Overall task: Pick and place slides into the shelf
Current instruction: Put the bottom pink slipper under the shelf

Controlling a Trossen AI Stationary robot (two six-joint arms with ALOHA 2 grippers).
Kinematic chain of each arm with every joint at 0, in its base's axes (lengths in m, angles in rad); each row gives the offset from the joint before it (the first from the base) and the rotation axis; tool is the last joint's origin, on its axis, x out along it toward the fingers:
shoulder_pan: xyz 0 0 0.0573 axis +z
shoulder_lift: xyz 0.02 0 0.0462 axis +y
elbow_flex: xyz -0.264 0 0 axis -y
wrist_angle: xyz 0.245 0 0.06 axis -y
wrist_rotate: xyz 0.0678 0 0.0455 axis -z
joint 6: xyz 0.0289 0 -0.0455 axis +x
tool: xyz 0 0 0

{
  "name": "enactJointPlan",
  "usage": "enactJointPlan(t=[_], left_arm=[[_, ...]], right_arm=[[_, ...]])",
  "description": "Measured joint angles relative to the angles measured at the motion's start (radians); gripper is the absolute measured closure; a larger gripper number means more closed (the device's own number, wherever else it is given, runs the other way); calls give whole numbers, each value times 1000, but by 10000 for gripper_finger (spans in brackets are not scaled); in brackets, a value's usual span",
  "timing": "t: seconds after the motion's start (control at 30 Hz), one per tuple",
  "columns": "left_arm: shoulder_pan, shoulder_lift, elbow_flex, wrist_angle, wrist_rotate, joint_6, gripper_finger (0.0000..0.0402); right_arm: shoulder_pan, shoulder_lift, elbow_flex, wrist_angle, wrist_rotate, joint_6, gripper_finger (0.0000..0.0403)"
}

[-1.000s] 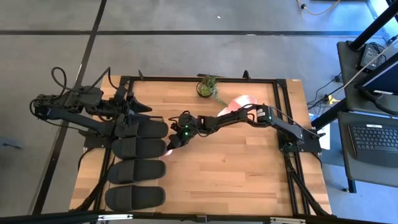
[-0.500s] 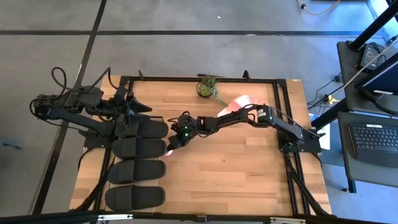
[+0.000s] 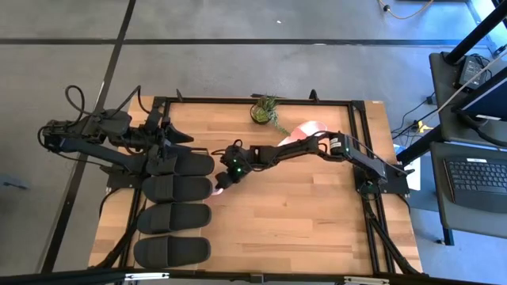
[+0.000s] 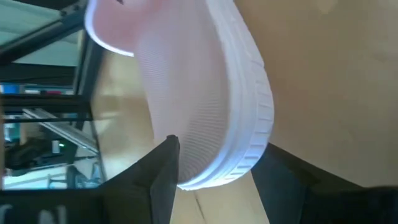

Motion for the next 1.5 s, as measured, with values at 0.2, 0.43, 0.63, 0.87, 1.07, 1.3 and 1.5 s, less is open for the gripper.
enactJointPlan(t=[0.2,0.43,0.63,0.87,1.07,1.3,1.5], left_arm=[[0,0,0,-6,0,0,177],[0,0,0,-6,0,1,177],[0,0,0,-6,0,1,177],[0,0,0,-6,0,1,177],[0,0,0,-6,0,0,177],[0,0,0,-6,0,0,177],[0,0,0,-6,0,0,177]], right_arm=[[0,0,10,-49,20,-18,212],[5,-1,11,-78,57,-50,212],[21,-2,11,-86,106,-84,212],[21,-2,11,-89,114,-123,212],[22,-2,11,-96,134,-161,213],[23,-2,11,-96,160,-207,213],[24,-1,39,-145,193,-262,213]])
